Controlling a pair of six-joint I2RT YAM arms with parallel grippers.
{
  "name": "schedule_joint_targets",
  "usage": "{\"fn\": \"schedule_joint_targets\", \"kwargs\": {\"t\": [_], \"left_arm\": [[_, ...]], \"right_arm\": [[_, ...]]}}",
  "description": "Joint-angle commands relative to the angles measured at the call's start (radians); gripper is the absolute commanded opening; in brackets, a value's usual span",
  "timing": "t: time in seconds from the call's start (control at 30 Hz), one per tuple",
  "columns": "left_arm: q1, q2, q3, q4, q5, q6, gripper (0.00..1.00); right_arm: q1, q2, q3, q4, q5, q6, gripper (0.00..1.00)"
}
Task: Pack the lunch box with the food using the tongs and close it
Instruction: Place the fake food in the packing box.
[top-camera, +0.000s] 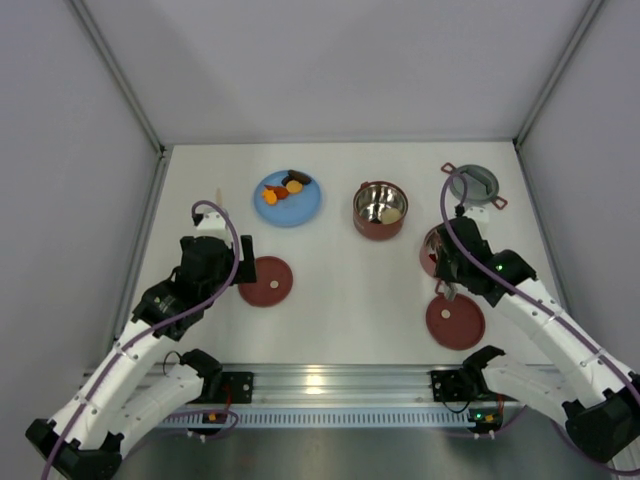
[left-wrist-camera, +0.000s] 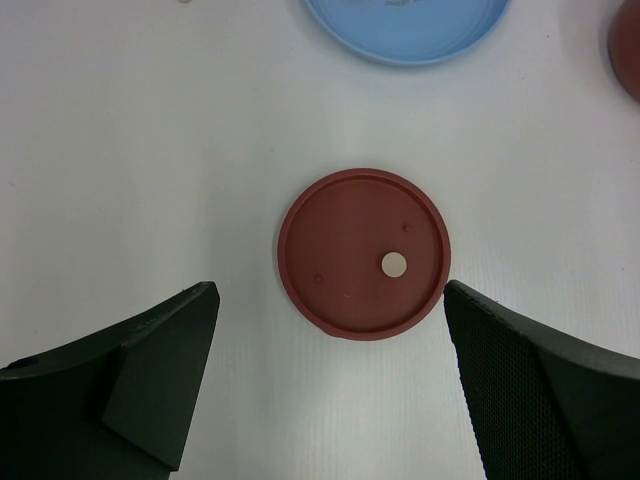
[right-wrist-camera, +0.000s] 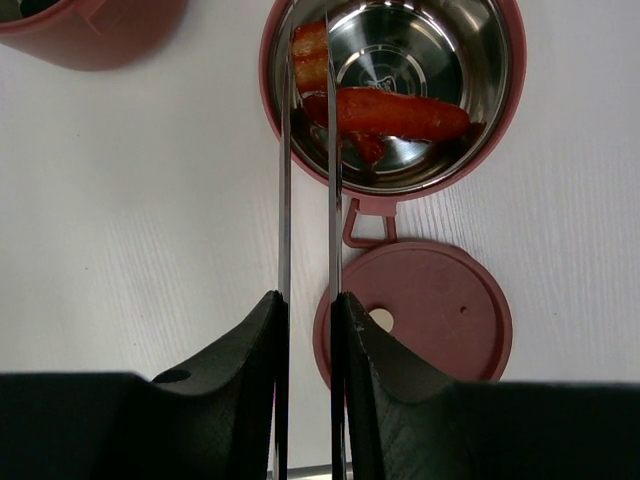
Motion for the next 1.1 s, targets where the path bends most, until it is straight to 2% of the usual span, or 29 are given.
{"fn": "schedule_joint_targets", "kwargs": {"t": [0.0, 0.17, 0.37, 0.6, 0.73, 0.87, 0.9, 1.07], "left_arm": [[-0.005, 0.000, 0.012, 0.010, 0.000, 0.011, 0.99], [-0.005, 0.002, 0.012, 0.012, 0.002, 0.010, 0.99], [-0.005, 0.005, 0.012, 0.010, 0.003, 0.010, 0.99], [-0.005, 0.002, 0.012, 0.012, -0.001, 0.010, 0.99], [-0.005, 0.003, 0.012, 0.010, -0.001, 0.008, 0.99], [-0.005, 0.006, 0.012, 0.012, -0.004, 0.008, 0.99], [-0.005, 0.008, 0.012, 0.010, -0.004, 0.008, 0.99], [-0.005, 0.009, 0.012, 0.012, -0.010, 0.007, 0.99]], "right_arm": [[-0.017, -0.003, -0.004, 0.086, -0.005, -0.011, 0.22], [-0.026, -0.014, -0.003, 0.081, -0.004, -0.015, 0.35], [-0.029, -0.017, 0.022, 0.057, 0.009, -0.026, 0.45], [-0.029, -0.036, 0.117, 0.006, -0.007, -0.049, 0.46], [-0.011, 0.006, 0.299, -0.022, -0.042, -0.083, 0.44], [0.044, 0.148, 0.478, 0.003, -0.085, -0.116, 0.44], [0.093, 0.183, 0.514, 0.010, -0.080, -0.122, 0.44], [0.211, 0.485, 0.761, 0.093, -0.096, -0.178, 0.46]]}}
